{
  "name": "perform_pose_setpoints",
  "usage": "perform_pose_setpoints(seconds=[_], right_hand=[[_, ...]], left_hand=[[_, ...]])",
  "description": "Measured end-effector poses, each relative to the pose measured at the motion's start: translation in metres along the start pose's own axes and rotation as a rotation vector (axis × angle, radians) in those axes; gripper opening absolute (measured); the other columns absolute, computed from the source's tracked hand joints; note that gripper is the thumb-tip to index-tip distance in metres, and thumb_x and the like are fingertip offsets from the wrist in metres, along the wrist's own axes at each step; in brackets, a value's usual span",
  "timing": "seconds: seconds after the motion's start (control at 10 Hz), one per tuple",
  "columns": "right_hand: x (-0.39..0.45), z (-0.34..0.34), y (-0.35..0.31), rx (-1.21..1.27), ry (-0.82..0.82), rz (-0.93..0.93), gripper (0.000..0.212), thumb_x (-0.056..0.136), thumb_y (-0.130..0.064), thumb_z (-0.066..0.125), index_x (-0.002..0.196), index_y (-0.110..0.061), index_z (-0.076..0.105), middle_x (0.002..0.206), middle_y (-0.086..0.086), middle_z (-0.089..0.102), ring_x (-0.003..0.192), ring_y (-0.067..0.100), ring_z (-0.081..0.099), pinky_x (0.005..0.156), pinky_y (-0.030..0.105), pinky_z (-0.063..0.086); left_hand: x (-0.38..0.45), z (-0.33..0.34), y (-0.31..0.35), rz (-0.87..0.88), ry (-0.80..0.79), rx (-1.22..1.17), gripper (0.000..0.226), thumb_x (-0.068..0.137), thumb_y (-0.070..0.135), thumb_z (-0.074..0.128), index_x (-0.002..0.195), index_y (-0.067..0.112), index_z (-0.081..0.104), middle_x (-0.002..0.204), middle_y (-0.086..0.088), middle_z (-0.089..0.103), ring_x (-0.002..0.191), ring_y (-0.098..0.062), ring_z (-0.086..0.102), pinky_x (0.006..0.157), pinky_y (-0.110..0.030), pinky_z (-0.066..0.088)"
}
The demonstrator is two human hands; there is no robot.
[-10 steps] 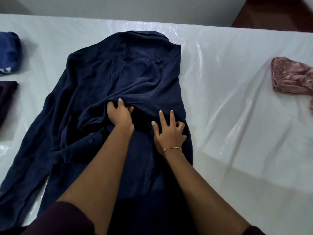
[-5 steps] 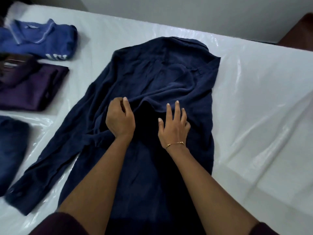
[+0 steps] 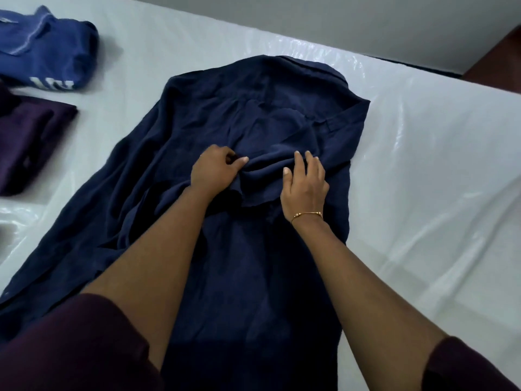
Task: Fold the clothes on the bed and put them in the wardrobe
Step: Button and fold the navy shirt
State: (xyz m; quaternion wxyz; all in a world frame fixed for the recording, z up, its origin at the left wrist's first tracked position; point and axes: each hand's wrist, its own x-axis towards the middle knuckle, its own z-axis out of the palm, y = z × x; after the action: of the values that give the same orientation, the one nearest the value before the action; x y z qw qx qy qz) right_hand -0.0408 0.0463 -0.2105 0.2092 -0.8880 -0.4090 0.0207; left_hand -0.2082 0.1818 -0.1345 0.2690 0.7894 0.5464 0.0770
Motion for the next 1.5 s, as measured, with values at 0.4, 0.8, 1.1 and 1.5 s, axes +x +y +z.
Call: perform_pose_setpoints(seconds=[0.4,0.8,1.1,1.5], right_hand=[[-0.025,0.001,0.005,-0.041,0.047,-0.015,0.09,0.123,-0.068,0.068,0.197,-0.023,0.046,0.206,0.011,0.03,0.186,0.037,0.031,0.133,0.074,0.06],[-0.014,-0.01,-0.032,-0.092,-0.07,0.002,0.08,0.123,-0.078,0.058,0.19,-0.034,0.056,0.203,0.019,0.032,0.185,0.055,0.023,0.136,0.095,0.048],[-0.099,-0.008,-0.104,0.033,0.107,-0.306,0.044,0.115,-0.045,0.087,0.149,-0.018,0.089,0.151,0.015,0.077,0.129,0.036,0.064,0.098,0.066,0.074],[-0.197,0.006,-0.165,-0.038,-0.28,-0.364,0.097,0.07,-0.056,0.121,0.153,-0.02,0.085,0.14,0.008,0.083,0.116,0.032,0.066,0.091,0.054,0.076]], left_hand=[[0.05,-0.054,0.017,-0.25,-0.052,-0.569,0.013,0.095,0.024,0.07,0.091,0.016,0.079,0.106,-0.008,0.076,0.099,-0.025,0.07,0.082,-0.03,0.053],[0.036,-0.05,-0.016,-0.096,0.245,0.061,0.046,0.103,0.058,0.047,0.105,0.014,0.06,0.105,-0.018,0.07,0.1,-0.044,0.064,0.083,-0.051,0.05],[-0.019,-0.085,-0.055,-0.159,0.28,0.104,0.064,0.097,0.076,0.041,0.096,0.016,0.062,0.095,-0.016,0.069,0.096,-0.042,0.064,0.083,-0.049,0.049],[-0.125,-0.116,-0.166,-0.274,-0.125,-0.046,0.04,0.086,0.062,0.075,0.081,0.022,0.069,0.083,-0.001,0.072,0.084,-0.021,0.068,0.076,-0.033,0.05]])
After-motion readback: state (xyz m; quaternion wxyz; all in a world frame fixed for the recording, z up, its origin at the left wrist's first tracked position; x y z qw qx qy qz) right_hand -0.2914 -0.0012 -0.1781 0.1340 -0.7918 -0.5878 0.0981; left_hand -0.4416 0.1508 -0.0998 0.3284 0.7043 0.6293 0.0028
